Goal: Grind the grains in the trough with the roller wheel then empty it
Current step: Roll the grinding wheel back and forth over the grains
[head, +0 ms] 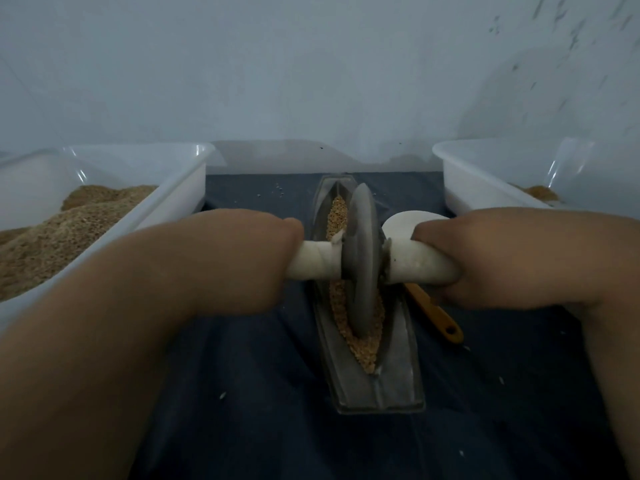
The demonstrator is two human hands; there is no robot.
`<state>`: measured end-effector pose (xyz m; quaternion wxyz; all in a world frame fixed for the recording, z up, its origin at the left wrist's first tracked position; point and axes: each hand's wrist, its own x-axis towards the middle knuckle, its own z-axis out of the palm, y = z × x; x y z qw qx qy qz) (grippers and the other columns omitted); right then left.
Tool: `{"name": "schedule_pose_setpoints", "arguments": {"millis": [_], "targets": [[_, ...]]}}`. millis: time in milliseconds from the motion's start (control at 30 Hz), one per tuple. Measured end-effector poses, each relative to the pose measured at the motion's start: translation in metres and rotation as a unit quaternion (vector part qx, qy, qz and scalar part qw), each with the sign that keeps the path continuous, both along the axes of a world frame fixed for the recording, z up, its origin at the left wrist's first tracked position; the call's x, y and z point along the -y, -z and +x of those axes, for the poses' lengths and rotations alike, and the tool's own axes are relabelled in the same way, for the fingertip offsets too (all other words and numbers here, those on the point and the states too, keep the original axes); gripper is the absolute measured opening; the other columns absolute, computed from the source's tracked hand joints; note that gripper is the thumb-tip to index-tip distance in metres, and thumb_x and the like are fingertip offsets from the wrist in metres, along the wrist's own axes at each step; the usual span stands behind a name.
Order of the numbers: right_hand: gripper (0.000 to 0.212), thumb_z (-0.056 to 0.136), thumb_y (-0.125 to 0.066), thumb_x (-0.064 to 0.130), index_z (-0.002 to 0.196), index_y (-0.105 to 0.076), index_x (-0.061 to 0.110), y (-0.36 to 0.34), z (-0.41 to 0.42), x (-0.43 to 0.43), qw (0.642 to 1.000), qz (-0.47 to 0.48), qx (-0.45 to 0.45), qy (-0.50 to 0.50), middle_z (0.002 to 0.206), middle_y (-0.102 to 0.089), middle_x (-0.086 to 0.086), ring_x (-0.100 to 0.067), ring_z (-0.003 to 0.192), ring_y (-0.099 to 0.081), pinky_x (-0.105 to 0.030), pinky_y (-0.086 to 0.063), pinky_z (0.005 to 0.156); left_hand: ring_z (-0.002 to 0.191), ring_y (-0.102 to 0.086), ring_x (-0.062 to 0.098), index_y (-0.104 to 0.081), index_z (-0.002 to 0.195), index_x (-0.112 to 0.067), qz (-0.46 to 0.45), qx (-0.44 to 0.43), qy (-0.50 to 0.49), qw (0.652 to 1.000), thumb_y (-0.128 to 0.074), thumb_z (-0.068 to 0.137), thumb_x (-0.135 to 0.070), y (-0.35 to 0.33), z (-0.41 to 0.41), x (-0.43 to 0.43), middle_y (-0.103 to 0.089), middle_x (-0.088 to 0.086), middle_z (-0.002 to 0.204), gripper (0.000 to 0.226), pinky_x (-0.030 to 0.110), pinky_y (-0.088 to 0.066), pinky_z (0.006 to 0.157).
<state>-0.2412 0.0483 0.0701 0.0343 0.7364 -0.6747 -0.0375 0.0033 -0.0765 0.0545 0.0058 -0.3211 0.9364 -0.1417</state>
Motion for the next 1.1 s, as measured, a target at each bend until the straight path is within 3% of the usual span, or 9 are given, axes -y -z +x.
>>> {"name": "schedule_pose_setpoints", "arguments": {"millis": [100, 167, 233, 367, 533, 633, 733, 933, 1100], "targets": [[0.017, 0.085, -0.067, 0.035, 0.096, -0.054, 0.030, 0.000, 0.002, 0.002, 0.999, 0.033, 0.010, 0.009, 0.074, -0.051, 0.013, -0.004, 0.067, -0.053, -0.013, -0.041, 0.061, 0.059, -0.044, 0.000, -0.034, 0.080, -0.035, 0.040, 0.009, -0.005, 0.999, -0.066, 0.070, -0.041, -0.005, 0.001, -0.004, -0.045, -0.012, 0.069, 0.033, 0.017, -0.026, 0.048], [0.022, 0.085, -0.067, 0.035, 0.099, -0.050, 0.033, 0.005, 0.000, 0.009, 0.999, 0.002, 0.028, 0.016, 0.080, -0.053, 0.013, -0.004, 0.071, -0.054, -0.016, -0.044, 0.061, 0.063, -0.047, 0.001, -0.035, 0.077, -0.034, 0.078, 0.003, -0.019, 0.997, -0.064, 0.076, -0.038, -0.004, -0.001, 0.002, -0.047, -0.012, 0.073, 0.029, 0.018, -0.033, 0.052], [0.026, 0.085, -0.067, 0.033, 0.103, -0.048, 0.031, 0.017, -0.002, 0.020, 0.997, -0.063, 0.025, 0.025, 0.087, -0.055, 0.009, -0.011, 0.074, -0.056, -0.033, -0.050, 0.067, 0.067, -0.050, 0.005, -0.034, 0.079, -0.032, 0.078, -0.022, -0.033, 0.996, -0.060, 0.084, -0.032, 0.002, -0.006, 0.012, -0.048, -0.010, 0.077, 0.027, 0.028, -0.043, 0.060], [0.031, 0.081, -0.067, 0.020, 0.106, -0.049, 0.022, 0.046, -0.009, 0.052, 0.967, -0.244, -0.058, 0.045, 0.091, -0.050, -0.003, -0.023, 0.075, -0.049, -0.036, -0.039, 0.063, 0.083, -0.056, 0.025, -0.042, 0.097, -0.023, -0.087, -0.125, -0.063, 0.986, -0.058, 0.086, -0.026, 0.020, -0.024, 0.026, -0.052, -0.003, 0.092, 0.020, 0.038, -0.041, 0.073], [0.035, 0.080, -0.068, 0.024, 0.110, -0.051, 0.020, 0.057, -0.014, 0.070, 0.955, -0.280, -0.045, 0.092, 0.094, -0.053, -0.006, -0.029, 0.082, -0.051, -0.035, -0.027, 0.065, 0.110, -0.043, 0.033, -0.036, 0.134, -0.014, -0.165, -0.127, -0.093, 0.974, -0.053, 0.087, -0.027, 0.038, -0.032, 0.030, -0.044, 0.009, 0.124, 0.052, 0.044, -0.026, 0.101], [0.033, 0.081, -0.068, 0.033, 0.105, -0.049, 0.023, 0.052, -0.014, 0.060, 0.966, -0.250, -0.037, 0.055, 0.091, -0.054, -0.004, -0.026, 0.078, -0.052, -0.034, -0.036, 0.062, 0.107, -0.048, 0.030, -0.037, 0.128, -0.017, -0.130, -0.106, -0.081, 0.983, -0.060, 0.085, -0.040, 0.032, -0.028, 0.028, -0.048, 0.008, 0.121, 0.054, 0.045, -0.036, 0.093], [0.029, 0.081, -0.067, 0.041, 0.096, -0.045, 0.030, 0.031, -0.009, 0.038, 0.985, -0.171, 0.000, 0.020, 0.082, -0.055, 0.005, -0.017, 0.070, -0.054, -0.035, -0.049, 0.061, 0.082, -0.053, 0.019, -0.036, 0.102, -0.026, -0.019, -0.084, -0.044, 0.995, -0.064, 0.082, -0.048, 0.014, -0.015, 0.020, -0.057, 0.000, 0.103, 0.041, 0.036, -0.044, 0.074], [0.022, 0.073, -0.069, 0.039, 0.085, -0.053, 0.031, -0.004, 0.001, -0.005, 1.000, -0.014, -0.023, -0.010, 0.066, -0.051, 0.012, -0.002, 0.060, -0.053, -0.019, -0.042, 0.054, 0.061, -0.044, 0.000, -0.036, 0.093, -0.033, 0.048, 0.054, 0.012, 0.997, -0.064, 0.081, -0.043, -0.011, 0.005, -0.011, -0.044, -0.013, 0.074, 0.032, 0.012, -0.028, 0.047], [0.019, 0.082, -0.067, 0.034, 0.092, -0.050, 0.034, 0.005, -0.003, 0.007, 1.000, -0.019, 0.017, 0.002, 0.073, -0.052, 0.013, -0.003, 0.066, -0.054, -0.018, -0.045, 0.059, 0.068, -0.045, 0.003, -0.041, 0.099, -0.028, 0.098, 0.046, -0.012, 0.994, -0.059, 0.090, -0.035, -0.009, -0.001, -0.005, -0.045, -0.012, 0.081, 0.021, 0.011, -0.035, 0.056]]}}
